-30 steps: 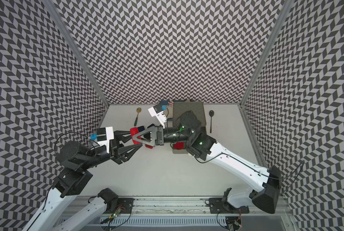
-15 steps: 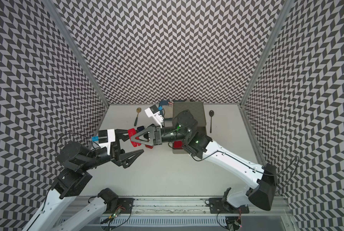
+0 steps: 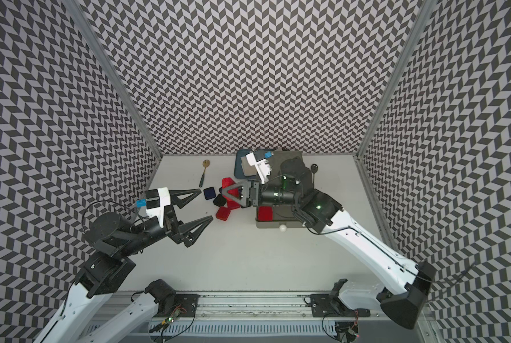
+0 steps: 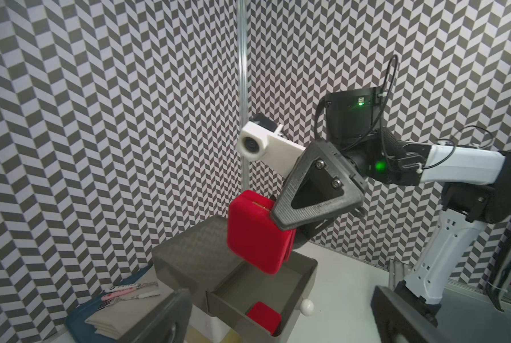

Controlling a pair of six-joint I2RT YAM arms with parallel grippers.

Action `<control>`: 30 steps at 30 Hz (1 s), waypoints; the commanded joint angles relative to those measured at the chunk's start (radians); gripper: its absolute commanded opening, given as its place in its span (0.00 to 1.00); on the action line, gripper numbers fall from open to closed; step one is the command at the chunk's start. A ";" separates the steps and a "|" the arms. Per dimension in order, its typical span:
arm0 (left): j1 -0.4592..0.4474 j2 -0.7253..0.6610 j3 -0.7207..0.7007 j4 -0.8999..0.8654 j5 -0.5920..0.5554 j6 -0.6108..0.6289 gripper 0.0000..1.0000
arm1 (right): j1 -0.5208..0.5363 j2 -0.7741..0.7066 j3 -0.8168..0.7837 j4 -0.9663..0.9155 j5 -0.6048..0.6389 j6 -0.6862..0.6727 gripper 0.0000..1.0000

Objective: Place the brooch boxes into the drawer by color
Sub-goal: Place the brooch box in the drawer.

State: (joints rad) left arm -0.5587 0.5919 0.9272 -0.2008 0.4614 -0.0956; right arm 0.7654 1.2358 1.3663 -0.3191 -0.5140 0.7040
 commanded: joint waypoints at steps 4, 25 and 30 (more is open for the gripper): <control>-0.004 0.012 -0.023 -0.002 -0.108 -0.028 1.00 | -0.017 -0.072 -0.018 -0.454 0.450 -0.304 0.72; -0.004 0.023 -0.059 -0.029 -0.114 -0.009 1.00 | -0.146 -0.002 -0.164 -0.491 0.586 -0.390 0.73; -0.004 0.038 -0.071 -0.005 -0.092 -0.012 1.00 | -0.146 0.028 -0.165 -0.485 0.583 -0.393 0.74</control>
State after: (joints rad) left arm -0.5587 0.6262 0.8627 -0.2115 0.3603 -0.1207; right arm 0.6250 1.2484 1.1938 -0.8322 0.0570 0.3222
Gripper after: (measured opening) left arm 0.995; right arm 0.737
